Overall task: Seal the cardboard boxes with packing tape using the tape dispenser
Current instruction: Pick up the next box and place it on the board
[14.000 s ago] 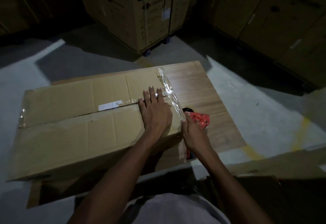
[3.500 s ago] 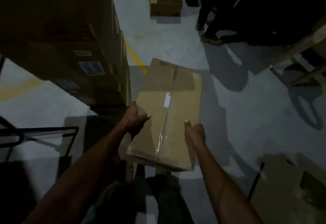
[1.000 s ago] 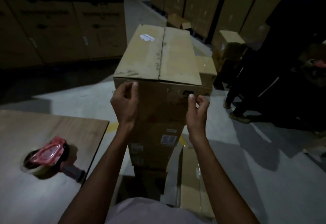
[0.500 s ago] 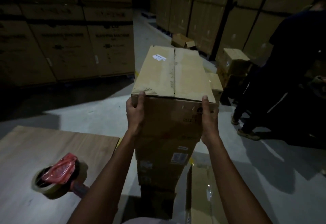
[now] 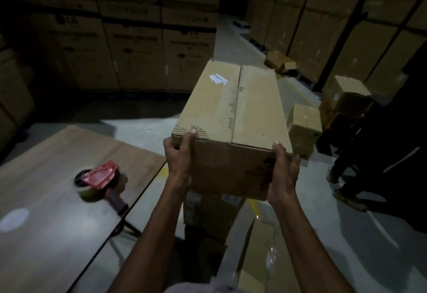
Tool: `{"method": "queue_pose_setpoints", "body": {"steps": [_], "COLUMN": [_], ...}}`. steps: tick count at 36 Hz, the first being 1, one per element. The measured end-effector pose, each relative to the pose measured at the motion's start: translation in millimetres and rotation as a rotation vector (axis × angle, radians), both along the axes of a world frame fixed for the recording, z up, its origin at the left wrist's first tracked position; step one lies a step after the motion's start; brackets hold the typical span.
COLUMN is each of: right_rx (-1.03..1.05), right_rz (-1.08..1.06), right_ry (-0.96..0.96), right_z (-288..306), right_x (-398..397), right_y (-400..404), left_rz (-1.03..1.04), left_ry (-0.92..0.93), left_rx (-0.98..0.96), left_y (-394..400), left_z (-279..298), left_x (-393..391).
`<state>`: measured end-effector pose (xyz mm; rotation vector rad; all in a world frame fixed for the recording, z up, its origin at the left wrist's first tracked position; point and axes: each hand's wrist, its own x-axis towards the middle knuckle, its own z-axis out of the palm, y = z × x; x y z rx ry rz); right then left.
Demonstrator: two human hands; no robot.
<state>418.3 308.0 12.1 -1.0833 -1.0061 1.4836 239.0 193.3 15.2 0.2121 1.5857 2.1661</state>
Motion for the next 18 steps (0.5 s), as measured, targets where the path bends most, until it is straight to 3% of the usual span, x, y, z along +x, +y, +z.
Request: {"method": "queue_pose_setpoints", "body": {"steps": [11,18], "right_rx": [0.133,0.142], "right_rz": [0.282,0.473], "right_ry": [-0.040,-0.035], "right_z": [6,-3], "right_x": [32,2], "right_y": [-59,-113], "left_rz": [0.291,0.506], "left_ry": [0.043,0.007], "left_rx": [0.154,0.068], "left_y": [-105,-181], "left_z": [-26,-34], "left_x": [60,55]}}
